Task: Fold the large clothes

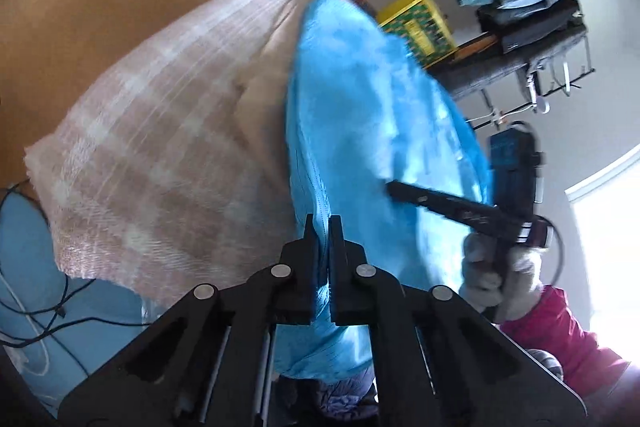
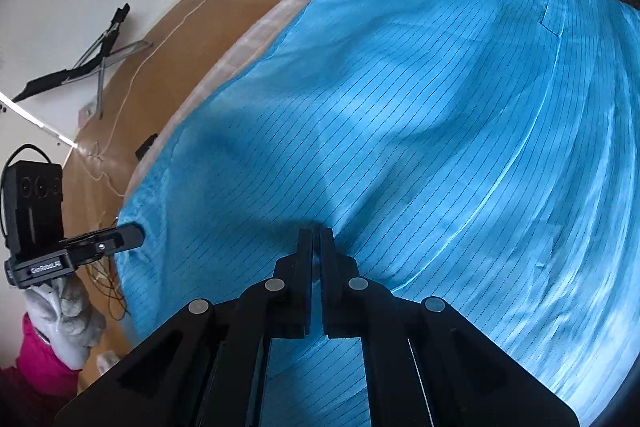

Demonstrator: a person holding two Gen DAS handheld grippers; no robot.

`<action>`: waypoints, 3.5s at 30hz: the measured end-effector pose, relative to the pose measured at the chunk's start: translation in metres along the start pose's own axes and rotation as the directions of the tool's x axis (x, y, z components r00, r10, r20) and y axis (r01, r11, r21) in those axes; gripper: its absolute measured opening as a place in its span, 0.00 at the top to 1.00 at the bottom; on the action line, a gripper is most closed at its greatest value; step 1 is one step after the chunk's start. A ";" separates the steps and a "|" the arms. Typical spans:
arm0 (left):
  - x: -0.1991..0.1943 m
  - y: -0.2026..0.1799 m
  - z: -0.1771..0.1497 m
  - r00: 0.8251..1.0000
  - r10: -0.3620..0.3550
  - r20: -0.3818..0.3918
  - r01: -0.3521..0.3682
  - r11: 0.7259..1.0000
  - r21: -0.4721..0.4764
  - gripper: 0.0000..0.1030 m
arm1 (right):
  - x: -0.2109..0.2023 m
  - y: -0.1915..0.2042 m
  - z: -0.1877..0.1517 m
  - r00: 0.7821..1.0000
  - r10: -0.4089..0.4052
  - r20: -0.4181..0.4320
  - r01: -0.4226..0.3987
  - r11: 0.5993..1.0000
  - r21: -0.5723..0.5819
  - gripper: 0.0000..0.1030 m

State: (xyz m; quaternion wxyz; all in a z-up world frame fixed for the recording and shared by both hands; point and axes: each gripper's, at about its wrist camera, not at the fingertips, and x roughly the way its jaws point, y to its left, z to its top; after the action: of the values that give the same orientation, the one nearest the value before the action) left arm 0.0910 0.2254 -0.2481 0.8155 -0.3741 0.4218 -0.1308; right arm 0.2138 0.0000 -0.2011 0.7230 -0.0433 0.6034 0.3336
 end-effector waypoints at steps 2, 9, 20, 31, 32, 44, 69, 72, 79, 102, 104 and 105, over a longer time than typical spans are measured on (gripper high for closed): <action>-0.003 -0.013 0.000 1.000 -0.013 0.014 0.012 1.000 0.029 0.99 | -0.001 -0.002 0.000 1.000 0.011 -0.004 -0.011 1.000 0.016 0.98; 0.000 -0.044 -0.003 0.999 0.041 0.029 -0.045 0.989 0.141 1.00 | -0.021 0.001 0.015 0.998 0.043 0.035 -0.045 0.997 0.056 0.98; 0.016 -0.079 -0.016 0.997 0.080 0.006 -0.079 0.957 0.279 1.00 | 0.001 -0.013 0.035 0.997 0.075 -0.007 -0.073 0.987 0.143 0.97; 0.032 -0.099 -0.029 0.992 0.122 -0.010 -0.110 0.923 0.369 1.00 | -0.025 0.010 0.107 0.994 0.038 0.099 -0.052 0.989 0.140 0.32; 0.032 -0.100 -0.030 0.992 0.122 -0.010 -0.110 0.922 0.371 1.00 | -0.019 0.013 0.114 0.995 0.024 0.094 -0.037 0.990 0.138 0.32; 0.027 -0.106 -0.030 0.989 0.147 -0.017 -0.126 0.897 0.423 1.00 | 0.039 0.001 0.147 0.993 -0.118 -0.002 0.117 0.982 0.149 0.86; 0.032 -0.030 -0.030 0.969 0.248 0.014 -0.244 0.937 0.251 0.97 | 0.047 0.007 0.159 0.995 -0.093 -0.033 0.097 0.981 0.167 0.50; 0.024 -0.044 -0.030 0.977 0.212 0.038 -0.214 0.935 0.284 0.98 | 0.039 0.014 0.165 0.991 -0.130 -0.018 0.131 0.979 0.157 0.39; 0.018 -0.076 -0.031 0.975 0.211 0.062 -0.219 0.902 0.371 0.99 | 0.048 0.033 0.179 0.970 -0.235 -0.058 0.239 0.969 0.065 0.39; 0.057 -0.206 -0.081 0.986 0.154 -0.064 -0.076 0.758 0.648 1.00 | -0.097 -0.119 0.087 0.947 0.063 0.315 -0.175 0.923 0.342 0.99; 0.066 -0.219 -0.089 0.984 0.155 -0.086 -0.058 0.741 0.669 1.00 | -0.110 -0.144 0.069 0.936 0.066 0.347 -0.203 0.904 0.376 0.99; 0.073 -0.227 -0.094 0.983 0.155 -0.100 -0.046 0.731 0.680 1.00 | -0.117 -0.159 0.057 0.928 0.067 0.366 -0.220 0.891 0.396 0.99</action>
State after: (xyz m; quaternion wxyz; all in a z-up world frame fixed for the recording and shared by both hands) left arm 0.0850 -0.0158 -0.1619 0.8672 -0.0187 0.4254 -0.2581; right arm 0.3411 -0.1466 -0.1338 0.7813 0.2216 0.5284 0.2477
